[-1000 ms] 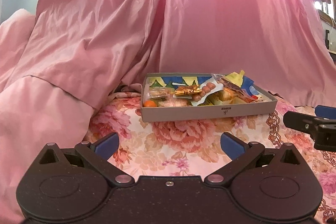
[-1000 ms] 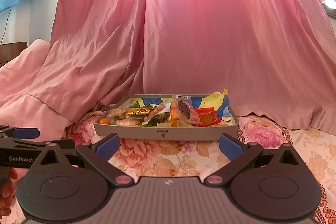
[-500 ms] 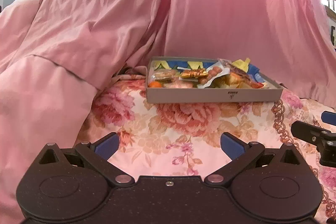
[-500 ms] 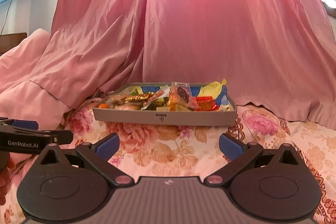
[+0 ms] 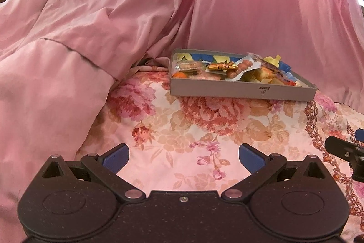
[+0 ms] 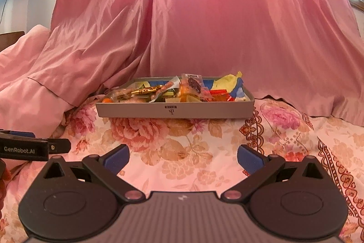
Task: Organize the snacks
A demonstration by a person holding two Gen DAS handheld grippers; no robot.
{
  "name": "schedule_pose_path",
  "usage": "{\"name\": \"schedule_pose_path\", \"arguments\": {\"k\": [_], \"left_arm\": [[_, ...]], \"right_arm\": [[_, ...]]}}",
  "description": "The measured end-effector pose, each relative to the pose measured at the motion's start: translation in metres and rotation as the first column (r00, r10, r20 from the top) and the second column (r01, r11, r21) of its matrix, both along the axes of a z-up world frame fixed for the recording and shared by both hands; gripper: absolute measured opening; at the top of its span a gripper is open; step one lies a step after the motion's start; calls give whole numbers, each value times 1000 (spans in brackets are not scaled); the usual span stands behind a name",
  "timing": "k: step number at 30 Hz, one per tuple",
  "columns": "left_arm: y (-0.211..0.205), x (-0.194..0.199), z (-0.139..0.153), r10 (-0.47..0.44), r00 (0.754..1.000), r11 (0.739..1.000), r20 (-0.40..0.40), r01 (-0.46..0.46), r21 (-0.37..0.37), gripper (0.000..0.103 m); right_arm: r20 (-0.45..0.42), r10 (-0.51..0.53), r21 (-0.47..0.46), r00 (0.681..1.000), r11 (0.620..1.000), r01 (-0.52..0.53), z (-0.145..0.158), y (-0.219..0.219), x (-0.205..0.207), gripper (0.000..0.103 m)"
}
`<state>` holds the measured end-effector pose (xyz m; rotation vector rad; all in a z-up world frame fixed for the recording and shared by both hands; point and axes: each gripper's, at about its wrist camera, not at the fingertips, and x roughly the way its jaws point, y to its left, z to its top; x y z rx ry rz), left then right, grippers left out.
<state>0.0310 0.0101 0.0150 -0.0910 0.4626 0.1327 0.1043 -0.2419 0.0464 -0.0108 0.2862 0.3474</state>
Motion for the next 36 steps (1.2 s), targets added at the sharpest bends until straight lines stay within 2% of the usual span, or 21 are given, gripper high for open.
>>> {"name": "schedule_pose_path", "arguments": {"k": [10, 36], "left_arm": [[1, -1, -13, -7, 999, 1000, -36, 8, 6, 102], [-1, -1, -17, -16, 999, 1000, -37, 16, -4, 102]], "right_arm": [[-24, -8, -8, 1000, 1000, 8, -10, 2, 4, 103], [-39, -4, -14, 999, 1000, 4, -16, 6, 3, 103]]}}
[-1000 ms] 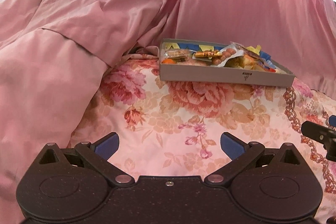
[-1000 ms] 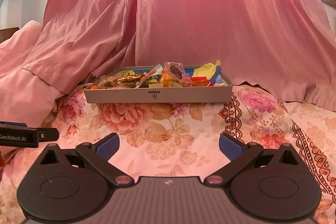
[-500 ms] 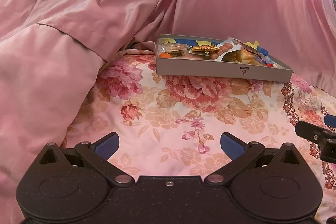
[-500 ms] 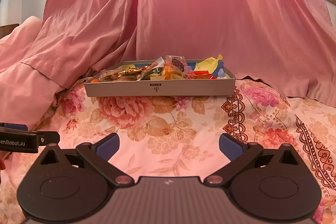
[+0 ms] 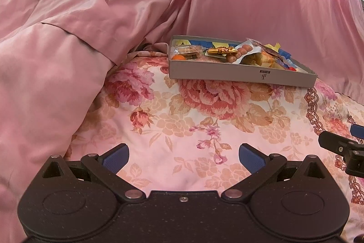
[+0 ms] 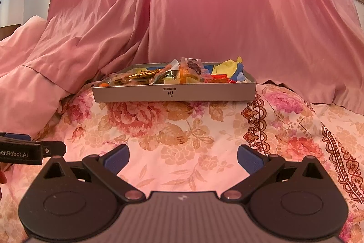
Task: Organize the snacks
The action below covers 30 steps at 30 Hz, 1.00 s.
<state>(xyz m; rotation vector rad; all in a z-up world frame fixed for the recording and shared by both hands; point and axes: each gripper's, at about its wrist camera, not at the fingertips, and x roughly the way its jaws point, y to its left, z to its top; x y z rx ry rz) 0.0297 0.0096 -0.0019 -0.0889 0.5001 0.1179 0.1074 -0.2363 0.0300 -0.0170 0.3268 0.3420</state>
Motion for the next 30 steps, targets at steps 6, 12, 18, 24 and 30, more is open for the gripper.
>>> {"name": "schedule_pose_path", "arguments": {"k": [6, 12, 18, 24, 30], "left_arm": [[-1, -2, -2, 0, 1000, 1000, -2, 0, 0, 102], [-1, -2, -3, 0, 1000, 1000, -2, 0, -1, 102], [-1, -2, -3, -1, 1000, 1000, -2, 1, -1, 102], [-1, -3, -3, 0, 1000, 1000, -2, 0, -1, 102], [-1, -4, -4, 0, 1000, 1000, -4, 0, -1, 102]], "right_arm": [[-1, 0, -1, 1000, 1000, 0, 0, 0, 0, 103], [-2, 0, -2, 1000, 1000, 0, -1, -1, -1, 103], [-1, 0, -2, 1000, 1000, 0, -1, -1, -1, 103], [-1, -1, -2, 1000, 1000, 1, -1, 0, -1, 103], [-1, 0, -3, 1000, 1000, 0, -1, 0, -1, 103]]}}
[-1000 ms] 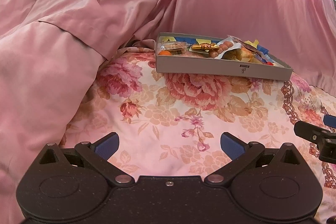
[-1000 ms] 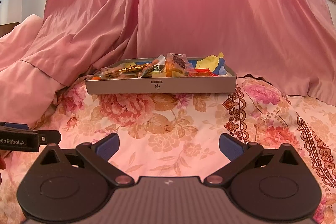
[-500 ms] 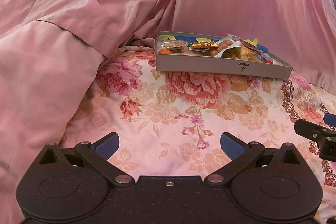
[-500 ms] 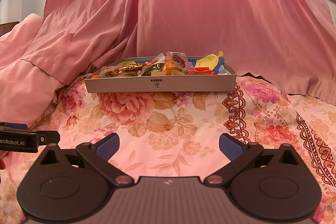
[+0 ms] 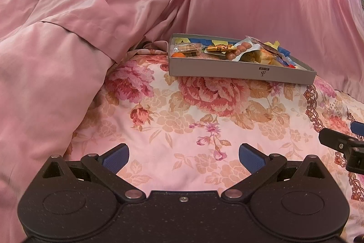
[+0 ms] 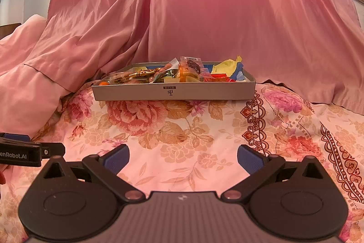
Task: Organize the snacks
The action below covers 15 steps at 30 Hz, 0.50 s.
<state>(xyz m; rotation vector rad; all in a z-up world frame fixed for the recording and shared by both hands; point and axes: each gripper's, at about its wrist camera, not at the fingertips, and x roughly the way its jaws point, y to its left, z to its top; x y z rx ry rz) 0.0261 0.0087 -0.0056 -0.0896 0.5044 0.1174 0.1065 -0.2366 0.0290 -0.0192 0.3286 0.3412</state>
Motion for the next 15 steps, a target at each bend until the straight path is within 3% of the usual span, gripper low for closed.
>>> {"name": "schedule_pose_path", "arguments": {"k": [15], "left_arm": [[0, -2, -2, 0, 1000, 1000, -6, 0, -1, 102]], "right_arm": [[-1, 0, -1, 1000, 1000, 0, -1, -1, 0, 103]]}}
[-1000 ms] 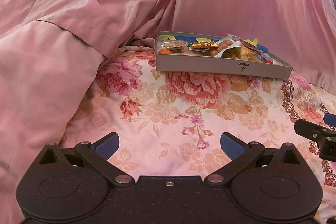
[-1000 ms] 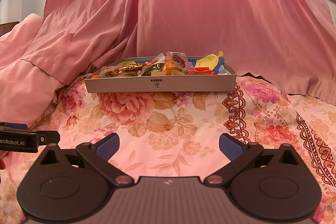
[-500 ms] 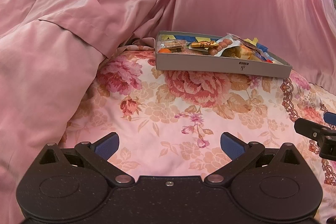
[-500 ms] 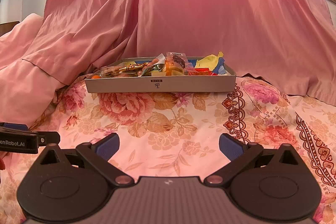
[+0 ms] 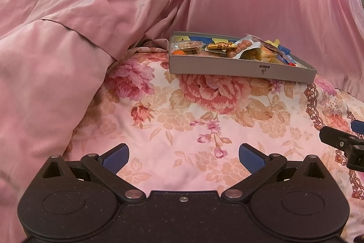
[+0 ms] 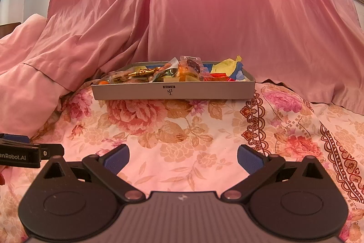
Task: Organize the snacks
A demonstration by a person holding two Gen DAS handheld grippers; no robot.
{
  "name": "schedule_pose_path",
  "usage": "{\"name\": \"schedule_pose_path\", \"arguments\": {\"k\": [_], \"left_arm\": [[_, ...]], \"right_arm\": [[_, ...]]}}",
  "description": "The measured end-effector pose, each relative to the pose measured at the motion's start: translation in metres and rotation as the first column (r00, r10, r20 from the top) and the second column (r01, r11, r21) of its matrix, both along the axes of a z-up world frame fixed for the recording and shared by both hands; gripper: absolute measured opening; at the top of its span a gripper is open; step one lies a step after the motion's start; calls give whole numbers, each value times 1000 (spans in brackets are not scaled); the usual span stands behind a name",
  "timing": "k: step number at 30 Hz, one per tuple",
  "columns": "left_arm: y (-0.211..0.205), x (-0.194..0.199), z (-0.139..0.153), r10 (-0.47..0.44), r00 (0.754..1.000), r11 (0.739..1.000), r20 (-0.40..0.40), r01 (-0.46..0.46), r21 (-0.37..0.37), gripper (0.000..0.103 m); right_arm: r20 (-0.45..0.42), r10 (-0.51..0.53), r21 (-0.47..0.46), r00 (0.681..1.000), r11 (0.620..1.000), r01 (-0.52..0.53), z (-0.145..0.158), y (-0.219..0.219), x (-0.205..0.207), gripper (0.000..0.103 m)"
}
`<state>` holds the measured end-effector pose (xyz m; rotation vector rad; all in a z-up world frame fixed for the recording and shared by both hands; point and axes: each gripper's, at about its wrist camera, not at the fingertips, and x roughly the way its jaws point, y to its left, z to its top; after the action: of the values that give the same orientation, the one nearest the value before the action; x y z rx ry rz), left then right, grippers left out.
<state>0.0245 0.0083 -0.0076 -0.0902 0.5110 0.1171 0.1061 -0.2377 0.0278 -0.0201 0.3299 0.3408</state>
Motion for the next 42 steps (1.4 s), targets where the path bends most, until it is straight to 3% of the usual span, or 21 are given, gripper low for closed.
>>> {"name": "schedule_pose_path", "arguments": {"k": [21, 28, 42], "left_arm": [[0, 0, -1, 1, 1000, 1000, -10, -1, -4, 102], [0, 10, 0, -7, 997, 1000, -80, 7, -3, 102], [3, 15, -2, 9, 994, 1000, -113, -11, -20, 102]], "right_arm": [[-3, 1, -3, 1000, 1000, -1, -2, -1, 0, 103], [-6, 1, -5, 1000, 1000, -1, -4, -1, -1, 103], [-21, 7, -13, 1000, 1000, -7, -5, 0, 1, 103]]}}
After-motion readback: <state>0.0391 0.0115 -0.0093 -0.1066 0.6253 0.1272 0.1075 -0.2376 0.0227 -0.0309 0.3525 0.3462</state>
